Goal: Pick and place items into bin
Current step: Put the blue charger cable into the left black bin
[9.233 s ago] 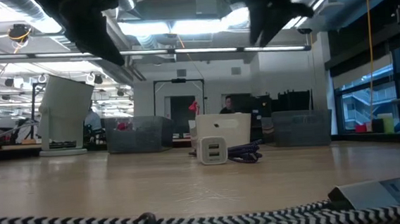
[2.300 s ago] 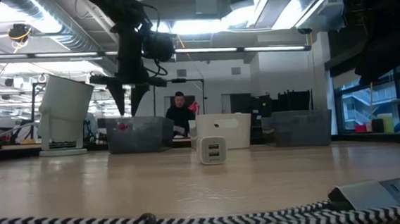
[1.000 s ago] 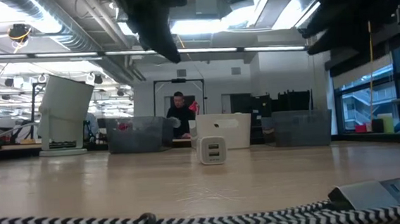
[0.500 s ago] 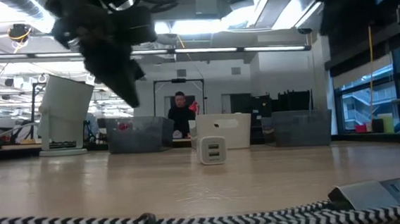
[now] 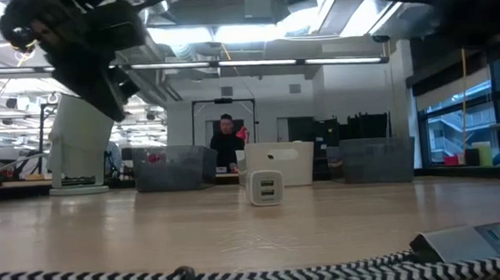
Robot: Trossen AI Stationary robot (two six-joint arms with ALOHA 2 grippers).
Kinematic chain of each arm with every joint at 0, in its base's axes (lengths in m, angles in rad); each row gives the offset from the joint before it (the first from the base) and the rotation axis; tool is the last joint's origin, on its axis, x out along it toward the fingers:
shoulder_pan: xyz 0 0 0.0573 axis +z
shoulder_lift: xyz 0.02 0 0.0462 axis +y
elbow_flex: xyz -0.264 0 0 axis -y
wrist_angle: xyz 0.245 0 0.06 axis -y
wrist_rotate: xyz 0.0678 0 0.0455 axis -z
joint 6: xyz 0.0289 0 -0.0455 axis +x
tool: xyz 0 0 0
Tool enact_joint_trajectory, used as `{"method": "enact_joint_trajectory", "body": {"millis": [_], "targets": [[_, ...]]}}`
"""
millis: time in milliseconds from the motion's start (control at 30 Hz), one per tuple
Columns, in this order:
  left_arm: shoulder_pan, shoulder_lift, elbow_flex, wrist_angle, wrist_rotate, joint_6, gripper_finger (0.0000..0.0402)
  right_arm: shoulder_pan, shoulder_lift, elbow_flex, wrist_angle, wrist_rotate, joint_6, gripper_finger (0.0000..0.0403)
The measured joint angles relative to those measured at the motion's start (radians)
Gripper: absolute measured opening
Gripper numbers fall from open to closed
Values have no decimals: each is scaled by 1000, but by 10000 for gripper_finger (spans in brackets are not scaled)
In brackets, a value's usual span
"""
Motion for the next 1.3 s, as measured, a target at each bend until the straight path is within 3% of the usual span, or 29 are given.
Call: {"method": "enact_joint_trajectory", "body": {"millis": [200,467,700,933,1200,1300], "targets": [[0,-64,-26,1,0,0,2,159,66,0,-8,-144,200,191],[0,-76,-30,27,-4,1,2,303,141,-1,-3,-271,232,232],[0,-76,-30,70,-42,0,2,366,249,-1,53,-441,-221,244],[0,-76,-30,114,-58,-57,2,382,370,-4,92,-537,-665,244],[0,-75,-30,129,-78,-162,2,419,455,-67,107,-598,-831,222],[0,-75,-30,129,-109,-177,2,423,461,-88,146,-531,-821,205]]}}
